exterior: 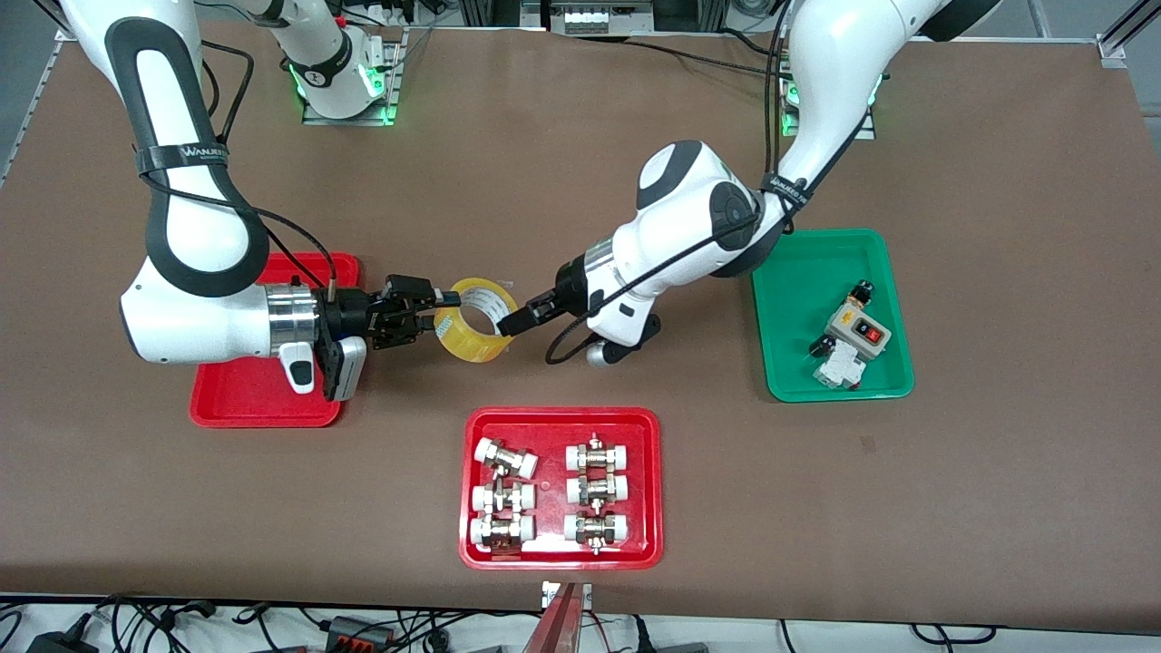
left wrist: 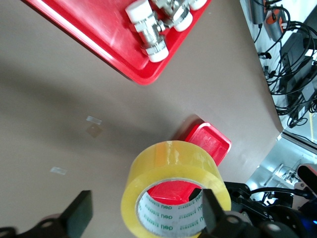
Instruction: Left arm passes tape to right arm into tray
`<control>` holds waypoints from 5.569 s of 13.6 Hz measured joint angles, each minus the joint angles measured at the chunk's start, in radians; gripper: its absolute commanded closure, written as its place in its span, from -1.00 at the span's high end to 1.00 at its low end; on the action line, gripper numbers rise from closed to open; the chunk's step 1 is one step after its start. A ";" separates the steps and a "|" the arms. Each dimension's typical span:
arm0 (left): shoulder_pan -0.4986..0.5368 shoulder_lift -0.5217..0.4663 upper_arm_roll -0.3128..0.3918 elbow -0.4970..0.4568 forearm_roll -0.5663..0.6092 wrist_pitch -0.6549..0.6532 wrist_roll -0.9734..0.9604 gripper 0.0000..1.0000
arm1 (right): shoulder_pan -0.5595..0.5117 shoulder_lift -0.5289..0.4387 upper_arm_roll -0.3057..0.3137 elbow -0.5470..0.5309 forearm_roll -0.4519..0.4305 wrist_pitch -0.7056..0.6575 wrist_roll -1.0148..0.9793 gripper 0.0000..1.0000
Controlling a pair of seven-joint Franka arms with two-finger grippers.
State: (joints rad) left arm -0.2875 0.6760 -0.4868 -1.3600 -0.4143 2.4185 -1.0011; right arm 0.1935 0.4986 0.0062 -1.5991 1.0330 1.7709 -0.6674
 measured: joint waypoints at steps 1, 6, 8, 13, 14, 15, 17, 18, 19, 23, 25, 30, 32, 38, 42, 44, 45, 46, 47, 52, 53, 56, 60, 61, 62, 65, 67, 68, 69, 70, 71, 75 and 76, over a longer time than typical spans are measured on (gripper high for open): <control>0.035 -0.024 0.000 0.006 0.003 -0.086 0.036 1.00 | -0.001 0.004 -0.004 0.000 -0.012 0.001 0.000 -0.76; 0.268 -0.181 0.001 0.012 0.043 -0.527 0.261 1.00 | -0.069 0.021 -0.038 0.000 -0.104 0.019 0.001 -0.76; 0.363 -0.222 0.003 0.012 0.069 -0.708 0.407 1.00 | -0.163 0.035 -0.047 -0.002 -0.118 0.017 0.002 -0.75; 0.495 -0.330 0.002 0.015 0.405 -0.997 0.728 1.00 | -0.423 0.117 -0.051 -0.010 -0.156 -0.052 -0.006 -0.70; 0.522 -0.346 0.002 0.015 0.425 -1.011 0.756 1.00 | -0.459 0.132 -0.051 -0.011 -0.156 -0.077 -0.006 -0.68; 0.548 -0.357 0.002 0.015 0.431 -1.019 0.775 1.00 | -0.488 0.150 -0.051 -0.013 -0.157 -0.103 -0.006 -0.68; 0.575 -0.363 0.002 0.015 0.432 -1.023 0.787 1.00 | -0.529 0.190 -0.051 -0.015 -0.158 -0.137 -0.007 -0.68; 0.576 -0.363 0.003 0.013 0.432 -1.023 0.787 1.00 | -0.541 0.206 -0.050 -0.015 -0.158 -0.145 -0.010 -0.68; 0.575 -0.363 0.003 0.011 0.433 -1.023 0.787 1.00 | -0.547 0.214 -0.050 -0.015 -0.162 -0.150 -0.010 -0.68; 0.588 -0.363 0.006 0.008 0.433 -1.051 0.781 1.00 | -0.560 0.220 -0.050 -0.015 -0.201 -0.156 -0.010 -0.59; 0.594 -0.363 0.008 0.008 0.464 -1.047 0.780 1.00 | -0.568 0.227 -0.050 -0.015 -0.226 -0.176 -0.010 -0.57; 0.341 -0.382 0.291 0.015 0.498 -1.025 0.858 1.00 | -0.581 0.246 -0.049 -0.015 -0.262 -0.192 -0.010 1.00; 0.258 -0.403 0.399 0.016 0.443 -1.025 0.895 1.00 | -0.581 0.250 -0.048 -0.015 -0.291 -0.191 -0.010 1.00; 0.262 -0.446 0.423 0.007 0.413 -1.003 0.939 1.00 | -0.519 0.247 -0.032 -0.002 -0.463 -0.110 -0.010 1.00; 0.288 -0.455 0.433 -0.016 0.411 -0.975 0.941 1.00 | -0.471 0.219 -0.031 0.014 -0.514 -0.066 -0.010 1.00; 0.295 -0.492 0.433 -0.055 0.391 -0.967 0.944 1.00 | -0.450 0.190 -0.031 0.020 -0.570 -0.048 -0.006 1.00; 0.294 -0.518 0.432 -0.079 0.385 -0.964 0.943 1.00 | -0.445 0.176 -0.031 0.021 -0.589 -0.045 -0.005 1.00; 0.294 -0.546 0.429 -0.105 0.381 -0.955 0.943 1.00 | -0.443 0.164 -0.031 0.020 -0.601 -0.044 -0.005 1.00; 0.294 -0.570 0.426 -0.130 0.380 -0.941 0.943 1.00 | -0.443 0.155 -0.031 0.022 -0.617 -0.042 -0.005 1.00; 0.294 -0.597 0.425 -0.163 0.379 -0.922 0.943 1.00 | -0.410 0.080 -0.030 0.064 -0.732 -0.036 0.075 1.00; 0.294 -0.600 0.425 -0.163 0.378 -0.927 0.943 1.00 | -0.392 0.067 -0.028 0.095 -0.769 -0.038 0.122 1.00; 0.294 -0.605 0.424 -0.163 0.378 -0.918 0.944 1.00 | -0.319 0.042 -0.023 0.201 -0.861 -0.096 0.297 1.00; 0.294 -0.605 0.420 -0.163 0.378 -0.913 0.944 1.00 | -0.250 0.027 -0.023 0.354 -0.895 -0.265 0.526 1.00; 0.294 -0.605 0.420 -0.163 0.377 -0.913 0.944 1.00 | -0.243 0.018 -0.024 0.396 -0.896 -0.314 0.581 1.00; 0.294 -0.605 0.419 -0.163 0.376 -0.913 0.944 1.00 | -0.239 0.006 -0.024 0.433 -0.897 -0.358 0.617 1.00; 0.294 -0.605 0.419 -0.163 0.375 -0.912 0.944 1.00 | -0.235 -0.025 -0.024 0.511 -0.931 -0.407 0.641 1.00; 0.294 -0.605 0.419 -0.163 0.375 -0.911 0.944 1.00 | -0.234 -0.028 -0.025 0.538 -0.974 -0.407 0.654 1.00; 0.294 -0.605 0.418 -0.163 0.375 -0.911 0.944 1.00 | -0.232 -0.032 -0.024 0.545 -1.009 -0.402 0.660 1.00; 0.294 -0.605 0.418 -0.163 0.375 -0.911 0.944 1.00 | -0.226 -0.038 -0.024 0.548 -1.040 -0.382 0.665 1.00; 0.293 -0.605 0.418 -0.163 0.375 -0.911 0.945 1.00 | -0.216 -0.047 -0.024 0.543 -1.058 -0.341 0.670 1.00; 0.293 -0.605 0.417 -0.163 0.375 -0.911 0.945 1.00 | -0.210 -0.063 -0.024 0.522 -1.067 -0.287 0.674 1.00; 0.293 -0.605 0.417 -0.163 0.375 -0.911 0.945 1.00 | -0.234 -0.166 -0.026 0.355 -1.071 -0.149 0.675 1.00; 0.293 -0.605 0.416 -0.163 0.375 -0.911 0.945 1.00 | -0.237 -0.182 -0.026 0.337 -1.071 -0.149 0.675 1.00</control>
State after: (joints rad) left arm 0.0054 0.0706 -0.0705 -1.5229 -0.0393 1.5078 -0.0562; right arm -0.0439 0.3166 -0.0193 -1.2622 -0.0377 1.6224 0.0073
